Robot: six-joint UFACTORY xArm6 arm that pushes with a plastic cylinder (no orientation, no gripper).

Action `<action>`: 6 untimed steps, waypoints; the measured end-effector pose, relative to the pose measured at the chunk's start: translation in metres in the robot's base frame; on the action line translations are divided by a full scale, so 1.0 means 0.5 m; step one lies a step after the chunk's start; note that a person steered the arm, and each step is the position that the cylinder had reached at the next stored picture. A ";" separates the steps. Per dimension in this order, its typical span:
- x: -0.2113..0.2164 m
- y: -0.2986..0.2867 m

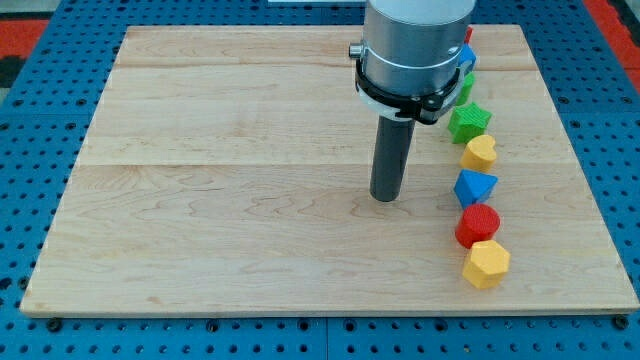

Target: Make a group of red circle triangle and yellow blocks

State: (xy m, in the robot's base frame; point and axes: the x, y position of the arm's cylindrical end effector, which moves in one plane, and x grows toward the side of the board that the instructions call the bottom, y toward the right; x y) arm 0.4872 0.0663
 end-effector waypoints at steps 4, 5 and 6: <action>-0.029 -0.003; -0.087 0.011; -0.196 0.011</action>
State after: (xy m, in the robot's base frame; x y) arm 0.3894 0.0719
